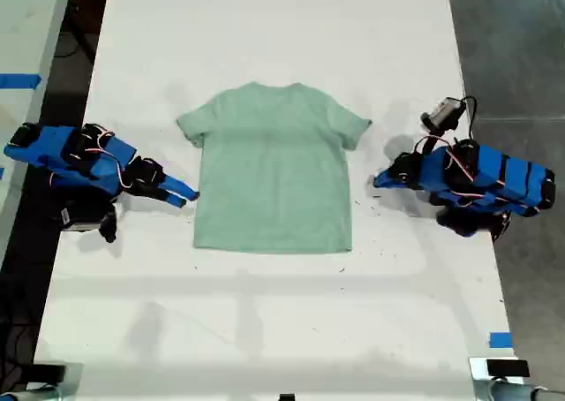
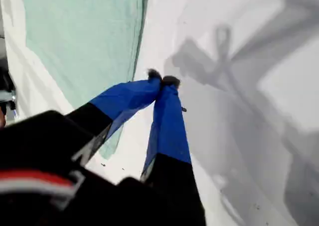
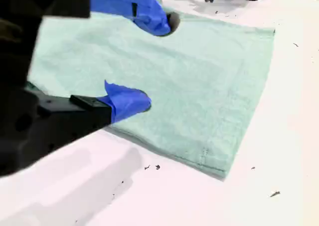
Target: Fold t shirt
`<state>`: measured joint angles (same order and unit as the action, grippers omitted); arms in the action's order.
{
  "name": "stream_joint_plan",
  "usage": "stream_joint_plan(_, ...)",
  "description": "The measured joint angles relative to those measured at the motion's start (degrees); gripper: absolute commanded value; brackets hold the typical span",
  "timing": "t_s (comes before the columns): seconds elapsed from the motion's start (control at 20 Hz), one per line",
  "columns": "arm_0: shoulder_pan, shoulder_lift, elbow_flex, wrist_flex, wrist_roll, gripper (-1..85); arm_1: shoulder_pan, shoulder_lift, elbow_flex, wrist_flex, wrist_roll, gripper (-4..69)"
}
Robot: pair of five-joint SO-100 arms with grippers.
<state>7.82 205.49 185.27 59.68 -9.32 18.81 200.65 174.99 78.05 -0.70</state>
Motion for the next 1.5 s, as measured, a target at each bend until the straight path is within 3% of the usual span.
stream_joint_plan(0.3,0.0,0.0,0.0,0.0,0.0,21.1,0.0,0.0,-0.7,0.0,0.44,0.7)
stream_joint_plan(0.4,0.0,0.0,0.0,0.0,0.0,21.1,1.85,-0.97,-6.33,1.93,-4.57,2.2)
stream_joint_plan(0.45,0.0,0.0,0.0,0.0,0.0,21.1,5.01,-3.87,-11.6,4.31,-7.21,6.5)
stream_joint_plan(0.5,0.0,0.0,0.0,0.0,0.0,21.1,8.7,-9.93,-18.81,6.68,-10.02,11.5)
stream_joint_plan(0.7,0.0,0.0,0.0,0.0,0.0,21.1,20.57,-47.02,-54.14,14.41,-20.48,16.0)
stream_joint_plan(0.85,0.0,0.0,0.0,0.0,0.0,21.1,28.21,-70.14,-75.15,15.56,-26.19,18.5)
stream_joint_plan(1.1,0.0,0.0,0.0,0.0,0.0,21.1,33.4,-97.29,-88.86,12.22,-29.18,18.3)
stream_joint_plan(1.5,0.0,0.0,0.0,0.0,0.0,21.1,37.18,-112.24,-80.42,-1.41,-30.85,17.0)
